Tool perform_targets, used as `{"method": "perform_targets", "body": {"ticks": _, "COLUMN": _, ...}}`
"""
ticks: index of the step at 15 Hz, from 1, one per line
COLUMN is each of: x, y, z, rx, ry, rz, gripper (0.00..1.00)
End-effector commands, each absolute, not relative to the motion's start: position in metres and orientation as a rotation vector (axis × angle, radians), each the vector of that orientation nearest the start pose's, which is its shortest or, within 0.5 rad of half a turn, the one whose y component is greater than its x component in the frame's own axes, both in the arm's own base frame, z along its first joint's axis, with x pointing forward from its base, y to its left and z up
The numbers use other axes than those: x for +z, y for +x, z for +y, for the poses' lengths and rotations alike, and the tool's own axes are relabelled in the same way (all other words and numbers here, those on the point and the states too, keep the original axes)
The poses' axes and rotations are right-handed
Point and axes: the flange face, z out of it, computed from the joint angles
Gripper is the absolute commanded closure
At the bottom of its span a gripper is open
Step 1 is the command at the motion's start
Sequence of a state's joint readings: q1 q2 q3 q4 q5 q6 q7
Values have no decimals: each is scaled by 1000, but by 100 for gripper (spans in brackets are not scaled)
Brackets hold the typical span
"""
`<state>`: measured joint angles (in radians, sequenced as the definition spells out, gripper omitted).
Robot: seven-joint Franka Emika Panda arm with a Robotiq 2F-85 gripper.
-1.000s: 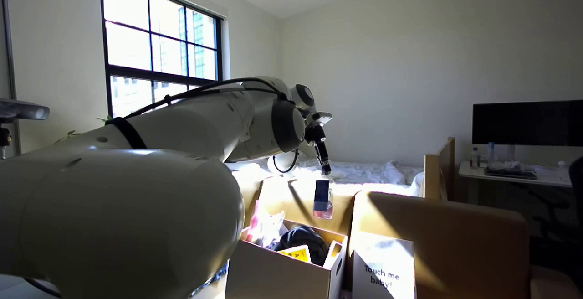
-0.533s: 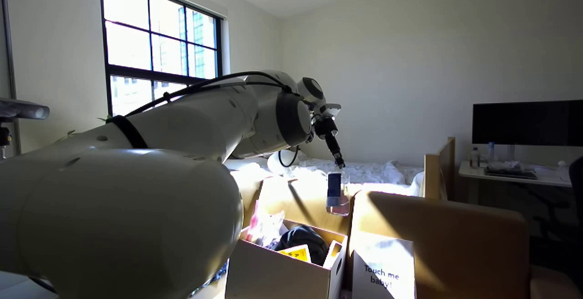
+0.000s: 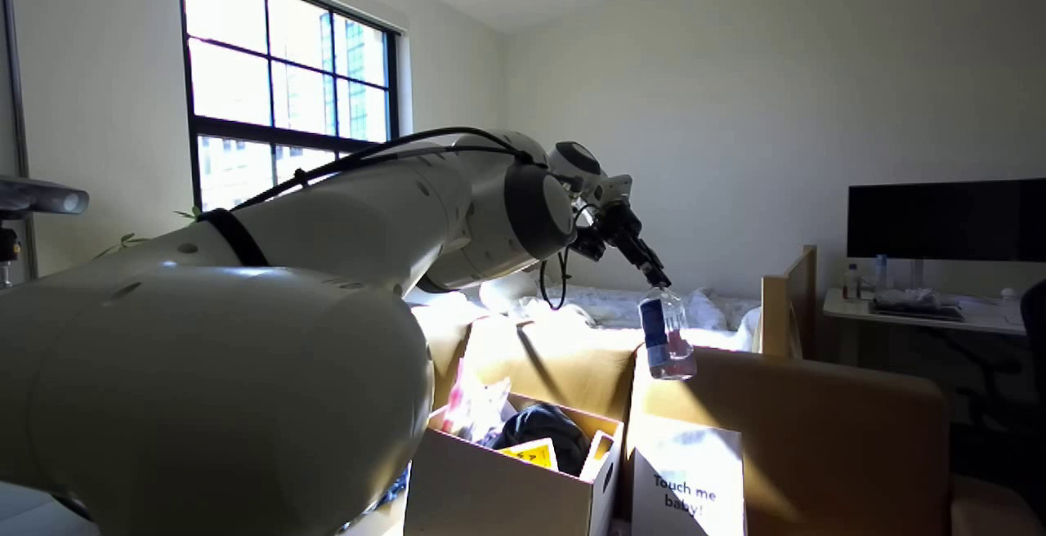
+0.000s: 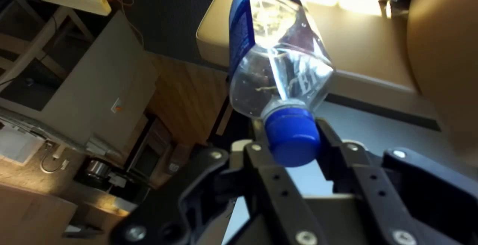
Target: Remove the water bottle from the box and put it on the armrest
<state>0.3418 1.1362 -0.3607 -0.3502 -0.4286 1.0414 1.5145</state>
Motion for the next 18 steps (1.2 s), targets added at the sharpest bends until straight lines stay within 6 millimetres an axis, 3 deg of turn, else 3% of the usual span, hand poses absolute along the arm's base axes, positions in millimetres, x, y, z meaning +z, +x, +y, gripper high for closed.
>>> {"method": "perform_targets", "body": {"ticks": 1, "x": 434, "y": 726, "z": 100, "rx": 561, "ry": 1546, "rz": -1655, "gripper": 90}}
{"method": "perform_targets", "body": {"ticks": 6, "x": 432, "y": 756, "z": 107, "rx": 855, "ry": 1581, "rz": -1708, "gripper": 90}}
{"method": "perform_targets", "body": {"ticks": 7, "x": 432, "y": 747, "z": 105, "rx": 749, "ry": 1592, "rz": -1687, "gripper": 65}}
{"method": "perform_targets", "body": {"ticks": 11, "x": 426, "y": 755, "z": 108, "rx": 808, "ry": 1604, "rz": -1698, "gripper": 65}}
{"method": "perform_targets", "body": {"ticks": 12, "x": 426, "y": 755, "z": 108, "rx": 809, "ry": 1604, "rz": -1697, "gripper": 90}}
{"method": "perform_targets", "body": {"ticks": 15, "x": 437, "y": 758, "z": 104, "rx": 822, "ry": 1611, "rz": -1843, "gripper": 90}}
{"method": "perform_targets", "body": {"ticks": 18, "x": 433, "y": 760, "z": 73, "rx": 740, "ry": 1543, "rz": -2016, "gripper": 90}}
